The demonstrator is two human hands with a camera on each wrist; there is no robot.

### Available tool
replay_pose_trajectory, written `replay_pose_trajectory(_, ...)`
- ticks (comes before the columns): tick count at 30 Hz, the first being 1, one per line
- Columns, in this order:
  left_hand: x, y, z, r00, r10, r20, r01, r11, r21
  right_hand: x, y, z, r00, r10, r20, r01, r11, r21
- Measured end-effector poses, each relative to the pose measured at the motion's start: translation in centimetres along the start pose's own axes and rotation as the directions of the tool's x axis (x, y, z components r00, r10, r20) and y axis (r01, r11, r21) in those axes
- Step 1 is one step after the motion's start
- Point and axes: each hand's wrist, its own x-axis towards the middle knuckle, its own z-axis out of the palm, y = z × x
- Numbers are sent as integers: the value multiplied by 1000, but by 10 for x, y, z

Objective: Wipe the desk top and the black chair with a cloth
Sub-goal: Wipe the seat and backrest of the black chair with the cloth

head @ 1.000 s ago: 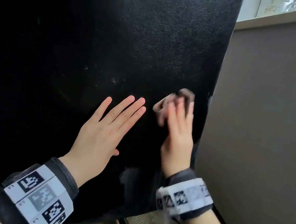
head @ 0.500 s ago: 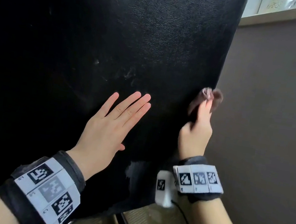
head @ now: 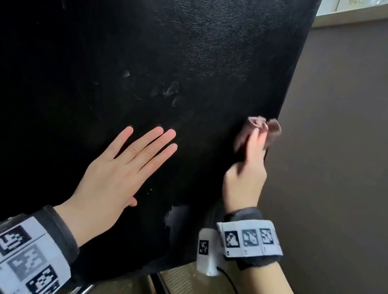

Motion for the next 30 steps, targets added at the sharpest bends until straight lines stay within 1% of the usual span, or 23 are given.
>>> replay_pose_trajectory(1,1,0,1,1000,3,-5,-3,1000,-16,-6,-5,8,997,-83,5,83,997,-10)
replay_pose_trajectory(2,1,1,2,1000,1,-15,-1,1000,-28,-20,-2,16,992,-127,19,127,991,-35)
replay_pose_trajectory(5,0,4,4,999,-12,-35,11,1000,-26,-90,31,34,970,-200,138,215,971,-102)
replay_pose_trajectory(7,0,5,5,999,-9,-31,9,1000,2,-139,59,38,926,-278,257,319,938,-138)
replay_pose_trajectory(8,0,5,6,999,-10,-36,10,1000,11,-149,68,36,896,-328,298,378,917,-128)
replay_pose_trajectory(10,0,5,8,999,-14,-39,15,1000,3,-140,69,30,843,-422,334,470,880,-76)
replay_pose_trajectory(11,0,4,8,999,-13,-39,13,1000,-2,-125,62,27,823,-473,314,512,858,-48)
replay_pose_trajectory(13,0,4,10,999,-15,-52,15,1000,-14,-92,42,27,792,-567,228,583,812,-8)
replay_pose_trajectory(15,-2,5,8,998,-17,-55,16,1000,-25,-76,30,30,765,-608,212,626,779,-24)
replay_pose_trajectory(16,-3,5,9,998,-17,-58,15,1000,-23,-80,36,35,734,-640,227,665,745,-53)
replay_pose_trajectory(17,-4,5,10,998,-18,-64,17,1000,-20,-91,41,37,704,-656,272,690,722,-43)
replay_pose_trajectory(18,-5,4,10,998,-21,-68,20,1000,-19,-109,50,39,660,-666,347,709,705,5)
replay_pose_trajectory(19,-6,4,10,998,-19,-66,18,1000,-16,-129,61,37,573,-712,406,751,655,88)
replay_pose_trajectory(20,-6,3,10,998,-14,-65,13,1000,-7,-145,77,35,439,-749,497,821,558,117)
replay_pose_trajectory(21,-7,2,11,998,-4,-68,5,1000,0,-151,85,31,379,-721,580,829,543,132)
replay_pose_trajectory(22,-9,1,11,998,8,-69,-8,1000,1,-153,94,29,347,-709,614,852,511,108)
replay_pose_trajectory(23,-12,-1,10,998,18,-63,-18,1000,-2,-145,84,24,379,-712,591,839,533,105)
replay_pose_trajectory(24,-17,-4,10,998,17,-55,-17,1000,-7,-133,71,21,425,-711,560,794,590,146)
replay_pose_trajectory(25,-22,-7,10,999,2,-51,-3,1000,-23,-117,54,22,477,-730,490,750,629,206)
replay_pose_trajectory(27,-31,-12,12,998,-45,-40,43,997,-60,-84,13,27,601,-723,342,693,684,227)
replay_pose_trajectory(28,-34,-14,13,998,-54,-28,52,996,-66,-75,1,35,616,-728,300,692,682,235)
replay_pose_trajectory(29,-36,-15,14,998,-56,-21,54,996,-68,-74,-6,43,630,-706,324,647,708,284)
replay_pose_trajectory(30,-37,-16,16,998,-56,-24,54,996,-73,-81,-10,51,631,-684,365,614,728,305)
